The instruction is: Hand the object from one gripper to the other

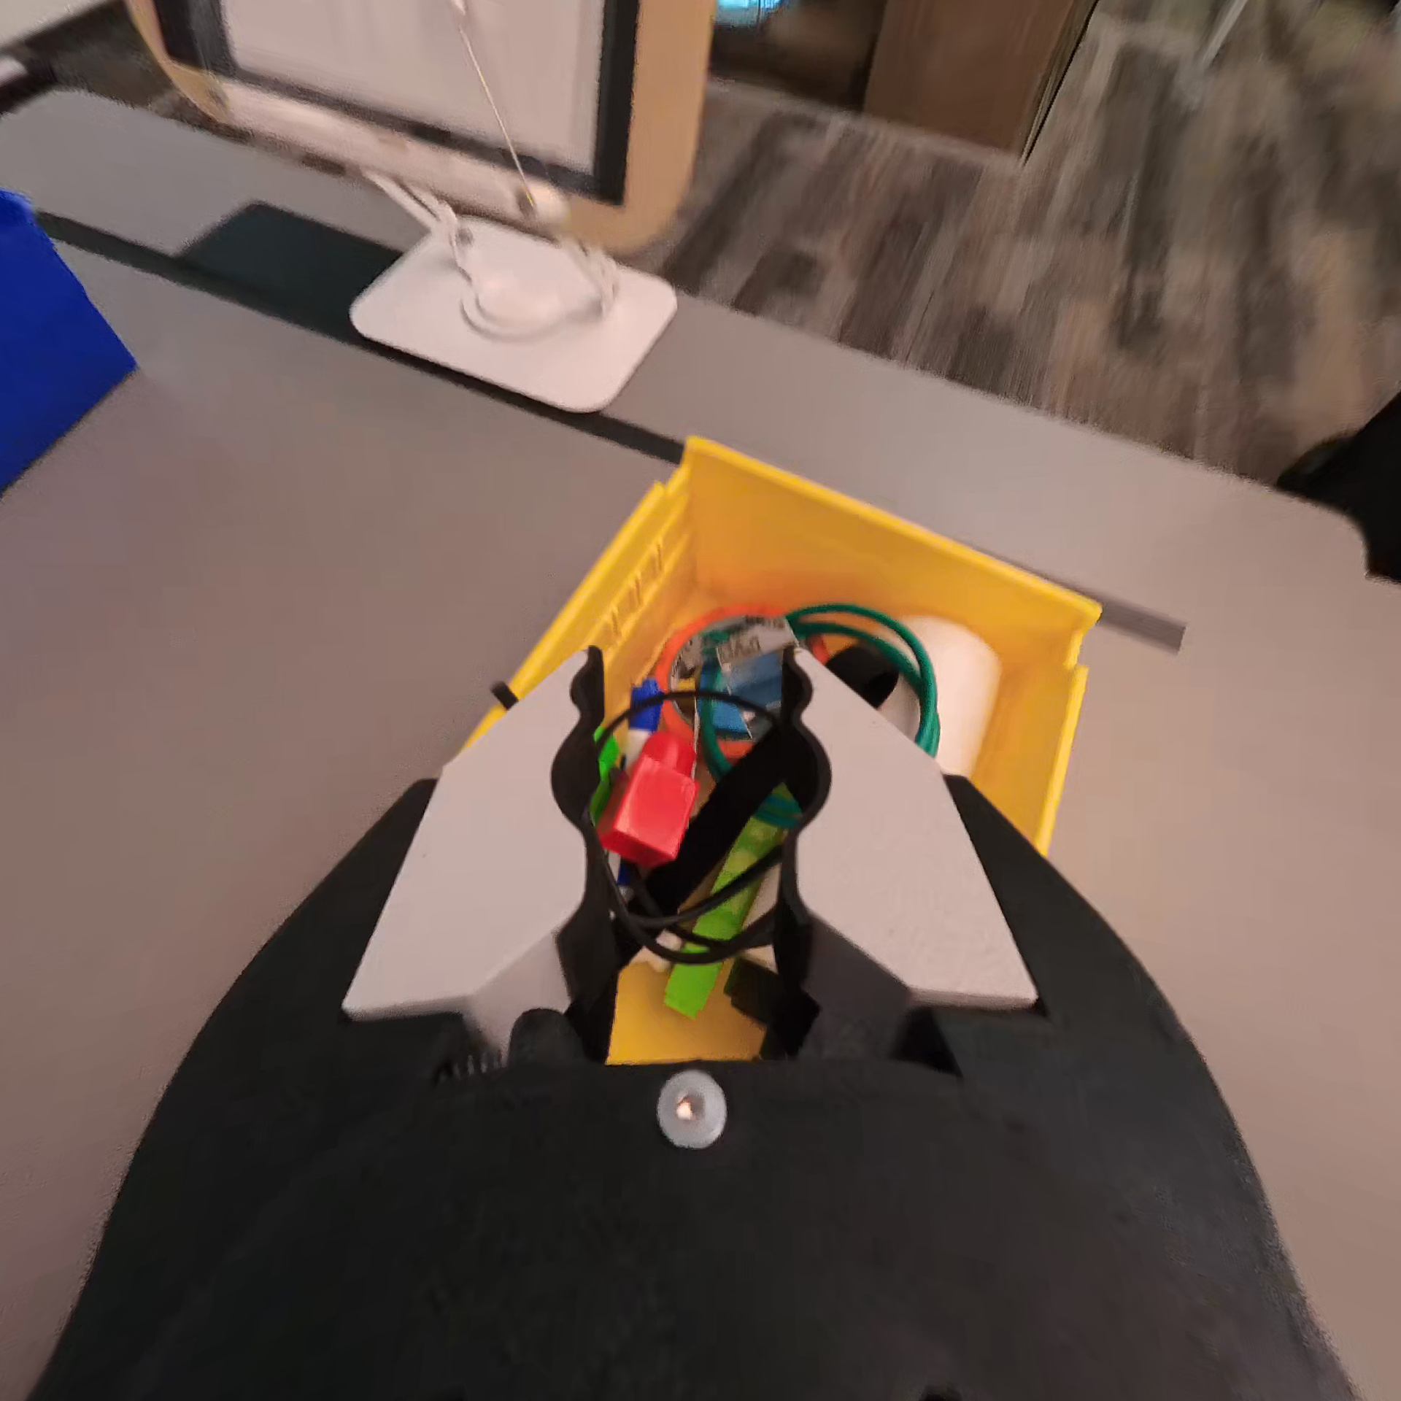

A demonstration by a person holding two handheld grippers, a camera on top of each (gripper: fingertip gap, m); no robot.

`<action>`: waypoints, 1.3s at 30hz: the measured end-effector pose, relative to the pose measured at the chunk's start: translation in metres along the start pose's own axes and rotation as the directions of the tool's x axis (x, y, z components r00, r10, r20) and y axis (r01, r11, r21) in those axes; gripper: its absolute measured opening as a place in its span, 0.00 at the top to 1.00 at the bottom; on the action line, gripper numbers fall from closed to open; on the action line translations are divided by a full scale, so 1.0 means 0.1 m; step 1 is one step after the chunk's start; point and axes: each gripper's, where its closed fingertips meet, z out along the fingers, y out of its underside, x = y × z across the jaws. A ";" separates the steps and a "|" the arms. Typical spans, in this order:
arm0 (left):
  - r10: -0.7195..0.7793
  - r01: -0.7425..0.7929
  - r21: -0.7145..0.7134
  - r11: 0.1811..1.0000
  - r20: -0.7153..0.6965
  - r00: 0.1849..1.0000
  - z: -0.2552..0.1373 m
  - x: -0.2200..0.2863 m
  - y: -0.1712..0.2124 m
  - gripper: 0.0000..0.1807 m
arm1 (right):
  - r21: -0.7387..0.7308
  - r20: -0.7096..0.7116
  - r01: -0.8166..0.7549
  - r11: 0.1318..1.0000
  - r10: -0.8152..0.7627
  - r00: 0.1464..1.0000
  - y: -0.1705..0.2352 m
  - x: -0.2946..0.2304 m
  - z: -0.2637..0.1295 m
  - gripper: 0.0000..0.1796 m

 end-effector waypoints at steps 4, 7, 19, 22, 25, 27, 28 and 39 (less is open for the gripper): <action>-0.104 0.075 -0.336 0.939 -0.069 0.992 0.40 0.09 0.58 0.67 | 0.103 0.039 0.064 0.993 -0.068 0.997 -0.27 -0.24 -0.10 0.74; -0.205 0.161 -0.379 0.911 -0.079 0.975 0.69 0.18 0.60 0.70 | 0.084 0.040 0.082 0.993 -0.086 0.996 -0.27 -0.30 -0.06 0.74; -0.353 0.292 -0.564 0.772 0.001 0.935 1.37 0.42 0.93 0.68 | -0.006 -0.002 0.113 0.994 -0.113 0.994 -0.13 -0.22 0.04 0.74; -0.334 0.259 -0.609 0.750 -0.011 0.942 1.43 0.49 1.03 0.73 | -0.001 0.001 0.109 0.994 -0.109 0.994 -0.12 -0.22 0.03 0.74; -0.308 0.220 -0.637 0.739 -0.028 0.951 1.44 0.53 1.09 0.87 | -0.003 0.000 0.104 0.995 -0.104 0.995 -0.11 -0.21 0.02 0.75; -0.295 0.196 -0.639 0.744 -0.051 0.954 1.40 0.54 1.08 0.96 | -0.003 0.001 0.104 0.995 -0.104 0.995 -0.11 -0.21 0.02 0.75; -0.289 0.192 -0.636 0.748 -0.052 0.956 1.38 0.53 1.07 0.97 | -0.003 0.002 0.105 0.994 -0.105 0.994 -0.11 -0.21 0.02 0.75; -0.319 0.264 -0.415 0.871 -0.068 0.945 0.93 0.17 0.61 0.99 | 0.007 -0.009 0.134 0.991 -0.134 0.991 -0.17 -0.26 0.01 0.77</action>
